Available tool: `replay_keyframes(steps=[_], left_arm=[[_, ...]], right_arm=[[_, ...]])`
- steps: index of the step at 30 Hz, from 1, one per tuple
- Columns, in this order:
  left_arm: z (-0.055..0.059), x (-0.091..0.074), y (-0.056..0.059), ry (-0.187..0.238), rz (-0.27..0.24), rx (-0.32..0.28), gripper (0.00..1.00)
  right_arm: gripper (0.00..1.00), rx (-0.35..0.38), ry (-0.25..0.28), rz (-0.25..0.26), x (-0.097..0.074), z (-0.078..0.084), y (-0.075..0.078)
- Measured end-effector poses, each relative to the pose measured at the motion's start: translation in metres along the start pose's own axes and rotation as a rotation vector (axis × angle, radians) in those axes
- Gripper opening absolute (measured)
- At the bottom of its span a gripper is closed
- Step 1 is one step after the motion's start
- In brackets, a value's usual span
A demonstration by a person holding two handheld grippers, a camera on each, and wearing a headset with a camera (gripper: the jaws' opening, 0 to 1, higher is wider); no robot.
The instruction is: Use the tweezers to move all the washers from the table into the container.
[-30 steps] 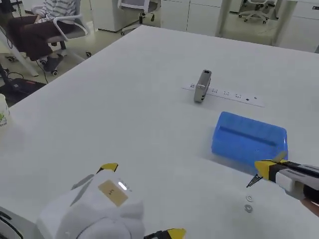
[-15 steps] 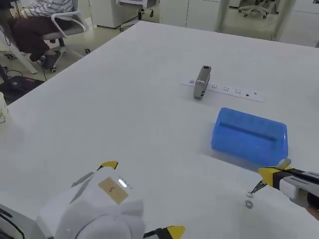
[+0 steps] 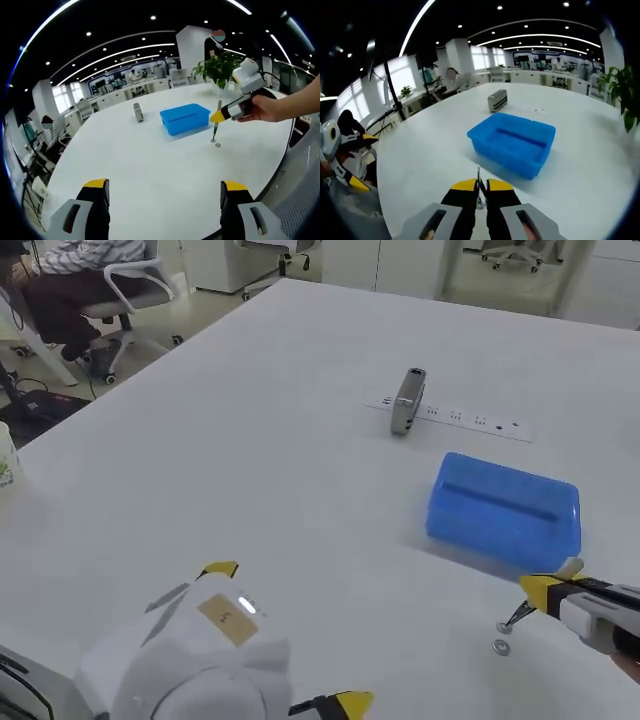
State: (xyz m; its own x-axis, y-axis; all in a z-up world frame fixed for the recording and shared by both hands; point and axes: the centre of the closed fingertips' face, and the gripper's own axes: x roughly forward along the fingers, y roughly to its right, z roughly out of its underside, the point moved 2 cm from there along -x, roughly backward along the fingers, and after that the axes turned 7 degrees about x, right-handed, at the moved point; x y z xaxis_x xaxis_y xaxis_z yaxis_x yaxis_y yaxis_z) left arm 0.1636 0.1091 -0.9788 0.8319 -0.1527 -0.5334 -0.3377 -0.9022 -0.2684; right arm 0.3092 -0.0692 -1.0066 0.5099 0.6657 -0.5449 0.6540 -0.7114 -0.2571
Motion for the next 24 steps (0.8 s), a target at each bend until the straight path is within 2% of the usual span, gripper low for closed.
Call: replay_keyframes(steps=[8,11,17,20,24], left_arm=[[0.0009,0.0001,-0.0007,-0.002,0.000,-0.007,0.94],[0.0012,0.0001,0.0002,-0.003,0.003,-0.003,0.94],[0.0011,0.0000,0.0003,0.000,0.005,-0.005,0.94],[0.0025,0.0011,0.0016,-0.010,0.017,-0.013,0.95],[0.0013,0.0008,0.0020,-0.001,0.020,-0.016,0.95]], right_arm=[[0.01,-0.083,-0.003,0.008,0.0010,0.0012,-0.0040],[0.01,-0.123,-0.014,0.018,0.0021,0.0014,-0.0001],[0.00,-0.136,-0.046,0.024,0.0015,0.0023,0.0043],[0.00,-0.139,-0.052,0.025,-0.0003,0.0026,0.0041],[0.00,-0.138,-0.053,0.021,-0.0047,0.0007,0.0030]])
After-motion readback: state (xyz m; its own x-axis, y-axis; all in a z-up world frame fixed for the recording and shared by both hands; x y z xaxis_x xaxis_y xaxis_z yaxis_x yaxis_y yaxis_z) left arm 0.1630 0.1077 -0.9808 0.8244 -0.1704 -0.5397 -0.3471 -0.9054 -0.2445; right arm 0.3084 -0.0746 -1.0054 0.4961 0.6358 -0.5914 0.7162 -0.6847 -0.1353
